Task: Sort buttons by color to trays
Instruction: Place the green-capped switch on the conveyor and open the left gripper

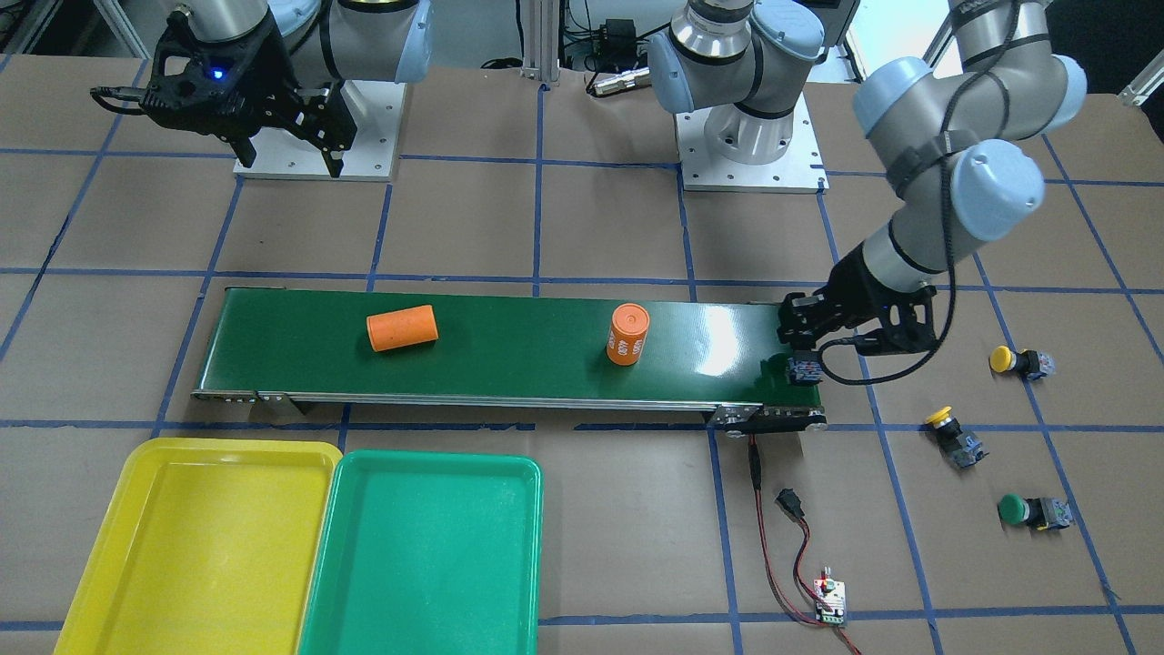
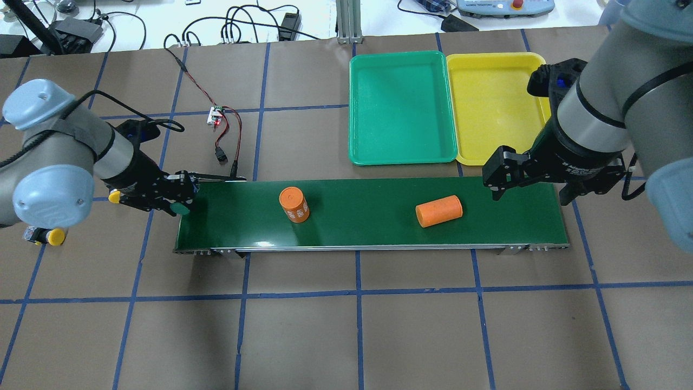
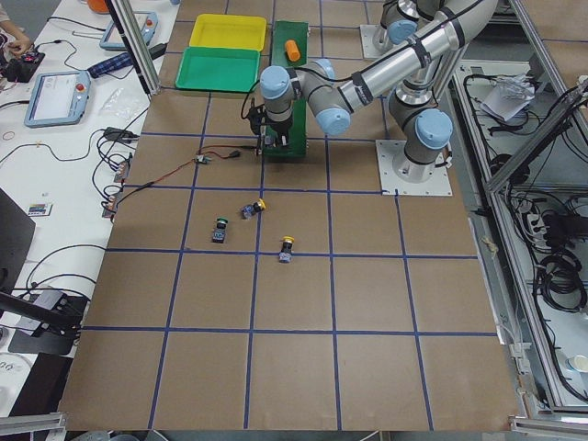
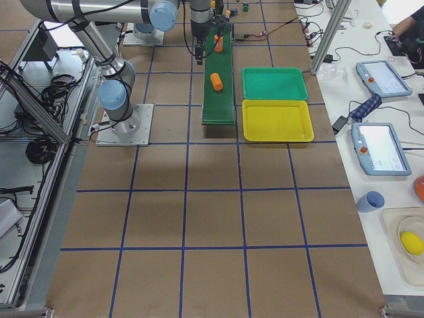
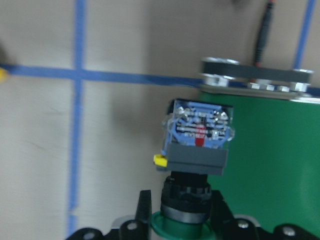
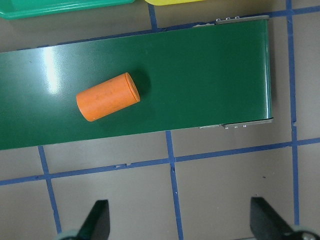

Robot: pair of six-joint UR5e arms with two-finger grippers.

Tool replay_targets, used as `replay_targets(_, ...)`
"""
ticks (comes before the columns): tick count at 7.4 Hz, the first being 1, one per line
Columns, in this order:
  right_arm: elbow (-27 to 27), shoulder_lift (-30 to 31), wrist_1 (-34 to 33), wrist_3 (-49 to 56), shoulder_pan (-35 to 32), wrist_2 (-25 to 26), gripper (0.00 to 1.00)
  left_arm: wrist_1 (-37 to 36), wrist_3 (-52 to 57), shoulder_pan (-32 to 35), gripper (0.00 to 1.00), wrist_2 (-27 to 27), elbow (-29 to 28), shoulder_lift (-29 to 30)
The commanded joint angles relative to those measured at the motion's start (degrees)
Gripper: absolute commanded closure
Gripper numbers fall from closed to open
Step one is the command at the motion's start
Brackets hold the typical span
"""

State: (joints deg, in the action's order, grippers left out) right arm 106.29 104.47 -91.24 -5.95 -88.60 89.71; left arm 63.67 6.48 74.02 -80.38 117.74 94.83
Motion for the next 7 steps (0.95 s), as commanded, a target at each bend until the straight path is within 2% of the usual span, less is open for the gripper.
replay_targets(1, 0.1, -0.1, -0.3, -0.3, 0.0, 0.2, 0.0, -6.6, -7.3, 5.1, 1.0, 0.3, 3.5, -0.2)
replay_targets(2, 0.0, -0.1, -0.3, -0.3, 0.1, 0.3, 0.0, -6.8, -6.8, 5.0, 0.99, 0.3, 3.4, 0.4)
replay_targets(3, 0.0, -0.1, -0.4, -0.3, 0.1, 0.2, 0.0, -7.0, -7.5, 5.1, 0.37, 0.2, 3.4, 1.3)
replay_targets(4, 0.0, -0.1, -0.3, -0.3, 0.1, 0.1, 0.0, -6.0, -8.0, 5.3, 0.0, 0.2, 3.5, 0.5)
replay_targets(6, 0.1, -0.1, -0.4, -0.3, 0.1, 0.2, 0.0, -5.5, -7.4, 4.6, 0.0, 0.1, 1.6, -1.4)
replay_targets(7, 0.0, -0.1, -0.4, -0.3, 0.1, 0.2, 0.0, -1.2, -7.3, 3.1, 0.0, 0.1, -3.9, 0.2)
